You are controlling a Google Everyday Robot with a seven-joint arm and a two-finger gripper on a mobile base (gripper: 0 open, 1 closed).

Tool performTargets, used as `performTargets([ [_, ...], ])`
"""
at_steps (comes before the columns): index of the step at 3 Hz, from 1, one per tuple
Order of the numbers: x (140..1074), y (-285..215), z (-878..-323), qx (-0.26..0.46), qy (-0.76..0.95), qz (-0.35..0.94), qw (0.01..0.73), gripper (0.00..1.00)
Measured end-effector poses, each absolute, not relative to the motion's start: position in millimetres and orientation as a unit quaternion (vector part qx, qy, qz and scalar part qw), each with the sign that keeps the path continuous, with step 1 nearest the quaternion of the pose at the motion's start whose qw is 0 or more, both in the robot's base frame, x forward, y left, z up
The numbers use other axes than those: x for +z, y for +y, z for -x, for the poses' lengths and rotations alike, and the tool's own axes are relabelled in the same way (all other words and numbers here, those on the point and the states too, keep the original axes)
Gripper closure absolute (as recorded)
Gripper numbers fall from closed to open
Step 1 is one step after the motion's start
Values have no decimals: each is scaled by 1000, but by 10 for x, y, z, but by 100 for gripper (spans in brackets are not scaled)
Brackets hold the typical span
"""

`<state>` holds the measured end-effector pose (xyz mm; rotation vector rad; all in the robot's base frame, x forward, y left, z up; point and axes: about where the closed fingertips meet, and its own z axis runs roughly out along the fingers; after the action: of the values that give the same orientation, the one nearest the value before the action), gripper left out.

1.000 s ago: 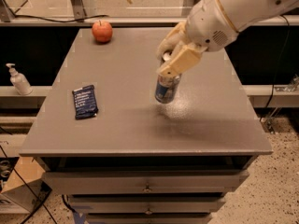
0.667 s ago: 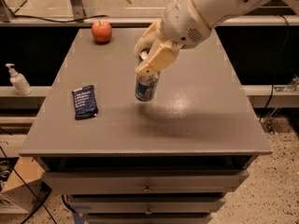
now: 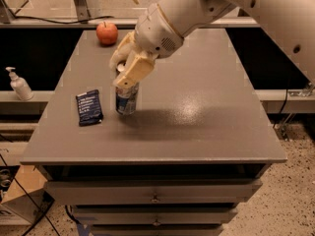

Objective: Move redbull can near rxbar blueberry

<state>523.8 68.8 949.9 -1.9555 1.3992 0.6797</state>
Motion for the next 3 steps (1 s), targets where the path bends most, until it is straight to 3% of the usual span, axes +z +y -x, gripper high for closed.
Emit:
performTargets([
  [3,9369,1031,-5208,291,510,752,299,12],
])
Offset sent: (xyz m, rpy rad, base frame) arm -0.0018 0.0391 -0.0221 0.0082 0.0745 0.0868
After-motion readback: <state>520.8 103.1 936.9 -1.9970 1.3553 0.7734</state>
